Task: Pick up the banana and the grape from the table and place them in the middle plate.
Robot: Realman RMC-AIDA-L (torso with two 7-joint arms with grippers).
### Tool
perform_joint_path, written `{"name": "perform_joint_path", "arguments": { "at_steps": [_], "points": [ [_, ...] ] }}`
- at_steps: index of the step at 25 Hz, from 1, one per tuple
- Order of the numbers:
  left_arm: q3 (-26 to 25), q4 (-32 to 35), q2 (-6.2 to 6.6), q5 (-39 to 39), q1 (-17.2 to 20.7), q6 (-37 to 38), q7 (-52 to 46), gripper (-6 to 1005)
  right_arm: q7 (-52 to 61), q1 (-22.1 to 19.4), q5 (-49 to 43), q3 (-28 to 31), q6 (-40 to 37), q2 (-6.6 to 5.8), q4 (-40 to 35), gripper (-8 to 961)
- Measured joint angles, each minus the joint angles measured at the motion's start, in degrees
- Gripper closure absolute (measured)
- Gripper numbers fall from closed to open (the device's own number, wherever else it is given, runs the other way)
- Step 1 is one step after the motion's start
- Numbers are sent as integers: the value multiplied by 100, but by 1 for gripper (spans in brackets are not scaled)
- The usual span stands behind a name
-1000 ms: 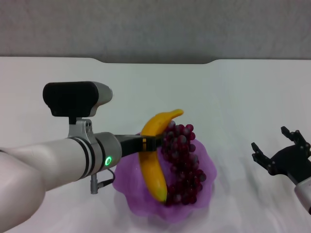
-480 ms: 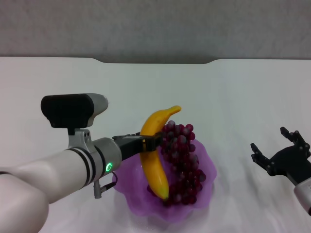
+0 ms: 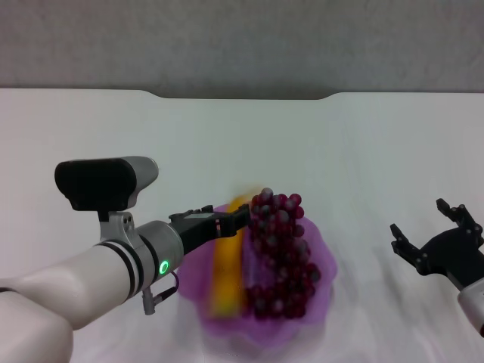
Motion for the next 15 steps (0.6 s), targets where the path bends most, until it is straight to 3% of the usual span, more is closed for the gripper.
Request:
{"name": "perform_joint_path", "arguments": {
  "at_steps": [5, 9, 15],
  "points": [
    [103, 27, 18, 71, 43, -205, 42, 348, -3, 6, 5, -43, 0, 6, 3, 59],
    [120, -22, 35, 336, 141, -310, 96, 146, 6, -16, 11, -44, 0, 6, -21, 59],
    [-260, -81, 51, 979, 452, -544, 123, 141, 14, -21, 11, -43, -1, 7, -22, 59]
  ]
}}
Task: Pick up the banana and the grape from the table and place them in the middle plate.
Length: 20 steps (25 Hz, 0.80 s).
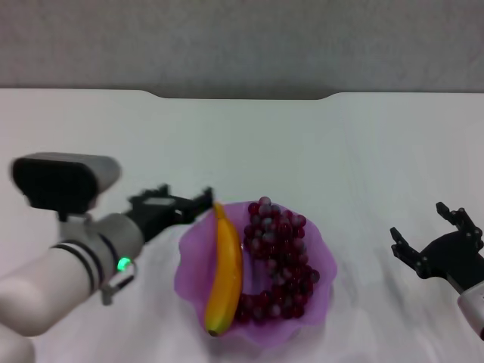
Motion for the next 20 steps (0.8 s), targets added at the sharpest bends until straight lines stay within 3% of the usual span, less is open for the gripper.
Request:
{"name": "perform_joint_path", "arguments": {
  "at_steps": [5, 9, 12, 16, 20],
  "points": [
    [-595, 648, -12, 660, 389, -1543, 6, 142, 2, -3, 11, 1, 0, 0, 11, 60],
    [-894, 1965, -27, 766, 522, -3721, 5, 147, 7, 0, 187, 3, -27, -1, 39, 60],
    [-991, 3054, -35, 728, 390, -4987, 6, 146, 53, 20, 285, 0, -49, 0, 45, 60],
    [-978, 4006, -56, 695, 250, -5704, 5, 145, 93, 3, 368, 23, -115, 0, 51, 60],
    [-971, 4414, -78, 678, 268, -5701, 4, 144, 95, -5, 566, 0, -366, -1, -50, 60]
  ]
}}
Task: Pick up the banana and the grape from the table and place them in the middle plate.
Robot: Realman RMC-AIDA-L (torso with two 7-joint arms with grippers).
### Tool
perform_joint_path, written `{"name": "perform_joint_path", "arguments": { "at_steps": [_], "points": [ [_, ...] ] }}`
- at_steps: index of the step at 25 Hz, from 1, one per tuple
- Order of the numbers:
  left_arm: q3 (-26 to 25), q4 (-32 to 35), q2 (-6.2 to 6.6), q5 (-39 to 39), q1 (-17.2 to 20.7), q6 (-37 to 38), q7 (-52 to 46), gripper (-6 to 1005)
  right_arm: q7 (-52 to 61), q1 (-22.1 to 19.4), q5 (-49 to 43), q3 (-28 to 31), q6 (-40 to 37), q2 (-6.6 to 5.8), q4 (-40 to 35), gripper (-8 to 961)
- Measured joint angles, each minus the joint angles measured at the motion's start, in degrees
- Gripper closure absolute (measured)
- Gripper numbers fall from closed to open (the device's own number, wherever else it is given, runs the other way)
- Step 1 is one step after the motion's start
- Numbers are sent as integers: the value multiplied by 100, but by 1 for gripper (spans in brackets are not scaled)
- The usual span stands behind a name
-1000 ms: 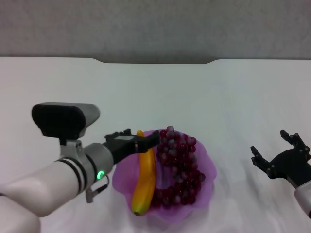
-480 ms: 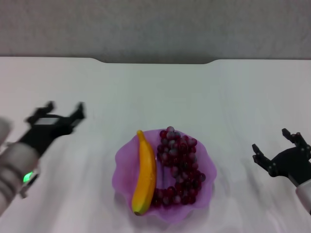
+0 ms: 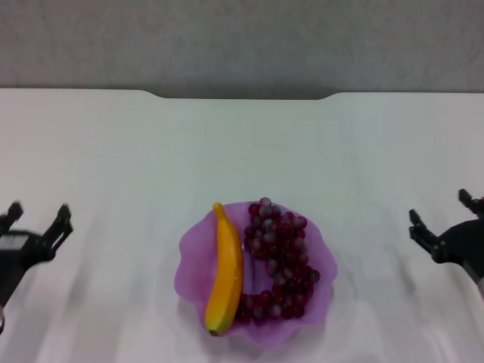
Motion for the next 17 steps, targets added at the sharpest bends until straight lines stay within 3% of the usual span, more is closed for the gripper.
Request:
{"name": "perform_joint_path", "arguments": {
  "at_steps": [11, 17],
  "points": [
    [-9, 303, -2, -293, 126, 61, -31, 141, -353, 161, 2, 1, -458, -24, -326, 60],
    [-12, 386, 7, -511, 109, 71, -26, 140, 355, 151, 3, 27, -349, -28, -64, 59]
  ]
}}
